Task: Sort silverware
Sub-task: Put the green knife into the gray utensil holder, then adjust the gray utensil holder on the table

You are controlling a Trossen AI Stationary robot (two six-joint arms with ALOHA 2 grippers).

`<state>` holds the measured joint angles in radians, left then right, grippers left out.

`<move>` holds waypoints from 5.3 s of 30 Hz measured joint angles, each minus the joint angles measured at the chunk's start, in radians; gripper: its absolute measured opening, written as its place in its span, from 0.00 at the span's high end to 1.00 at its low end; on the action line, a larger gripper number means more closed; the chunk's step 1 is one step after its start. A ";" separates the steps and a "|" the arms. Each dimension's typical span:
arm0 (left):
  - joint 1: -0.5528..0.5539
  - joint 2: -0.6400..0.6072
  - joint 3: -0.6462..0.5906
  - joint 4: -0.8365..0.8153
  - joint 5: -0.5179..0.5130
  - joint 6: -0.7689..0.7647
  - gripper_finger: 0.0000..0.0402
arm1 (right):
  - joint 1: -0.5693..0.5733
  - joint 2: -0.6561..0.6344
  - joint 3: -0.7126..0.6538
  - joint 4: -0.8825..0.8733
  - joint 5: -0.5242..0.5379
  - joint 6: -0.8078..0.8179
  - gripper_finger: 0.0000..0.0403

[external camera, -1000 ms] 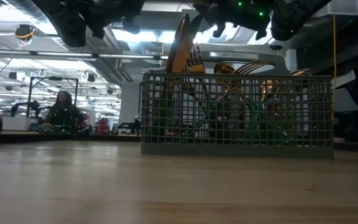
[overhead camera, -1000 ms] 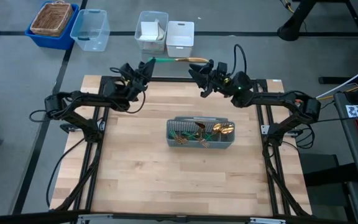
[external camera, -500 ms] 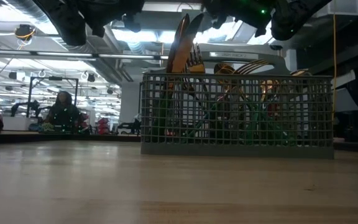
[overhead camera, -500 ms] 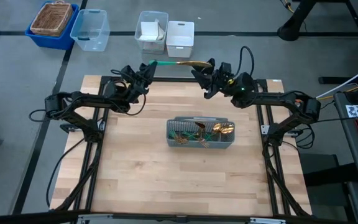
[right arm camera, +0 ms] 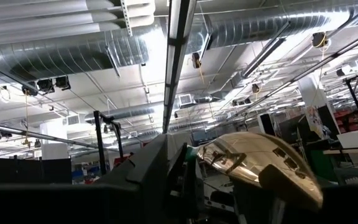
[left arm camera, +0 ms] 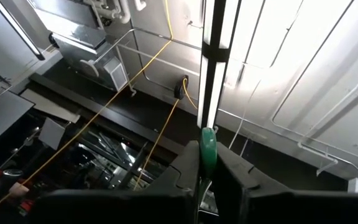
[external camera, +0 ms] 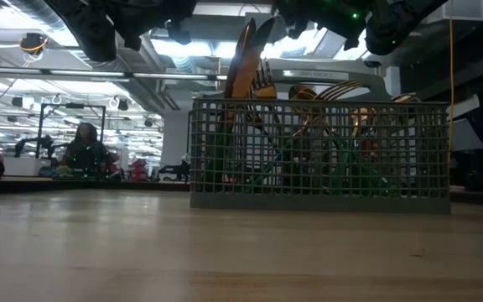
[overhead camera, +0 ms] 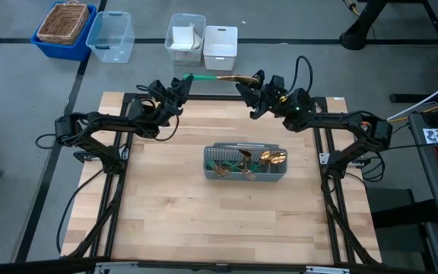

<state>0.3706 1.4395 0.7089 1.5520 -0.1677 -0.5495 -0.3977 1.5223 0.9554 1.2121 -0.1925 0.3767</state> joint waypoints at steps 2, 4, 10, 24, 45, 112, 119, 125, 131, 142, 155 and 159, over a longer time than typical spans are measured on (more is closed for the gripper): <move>0.000 0.000 0.000 0.000 0.000 0.000 0.96 | 0.000 0.000 0.000 0.000 0.000 0.000 0.59; 0.000 0.000 0.000 0.000 0.000 0.000 0.97 | 0.000 0.000 0.000 0.000 0.001 0.000 0.61; 0.000 0.000 0.000 0.000 0.001 0.000 0.95 | 0.000 0.000 0.000 -0.001 0.005 0.000 0.78; 0.001 -0.002 0.000 -0.036 -0.005 -0.029 0.81 | -0.002 0.000 0.000 -0.007 0.030 0.041 0.98; 0.211 -0.204 -0.230 -0.105 0.233 -0.291 0.62 | -0.034 -0.272 -0.001 -0.558 -0.211 0.049 0.98; 0.268 -0.419 -0.360 -0.243 0.505 -0.165 0.62 | 0.352 -0.189 0.008 -1.162 0.167 -0.227 0.76; 0.237 -0.621 -0.360 -0.561 0.507 -0.026 0.62 | 0.352 -0.229 0.122 -1.186 0.167 -0.280 0.76; 0.238 -0.866 -0.360 -0.902 0.500 0.092 0.62 | 0.352 -0.323 0.313 -1.482 0.226 -0.411 0.76; 0.225 -1.121 -0.359 -1.260 0.387 0.187 0.62 | 0.352 -0.428 0.478 -1.778 0.427 -0.483 0.76; 0.006 -1.119 -0.360 -1.587 0.131 0.255 0.62 | 0.351 -0.569 0.490 -1.817 0.592 -0.454 0.76; -0.155 -0.940 -0.635 -1.006 0.040 0.224 0.62 | 0.351 -0.636 0.351 -1.983 0.594 -0.248 0.76; -0.166 -0.976 -0.677 -0.958 0.040 0.220 0.62 | 0.351 -0.741 0.135 -1.849 0.593 -0.182 0.76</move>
<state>0.2047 0.4633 0.0315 0.5942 -0.1276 -0.3298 -0.0463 0.7818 1.0904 -0.6364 0.4004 0.1945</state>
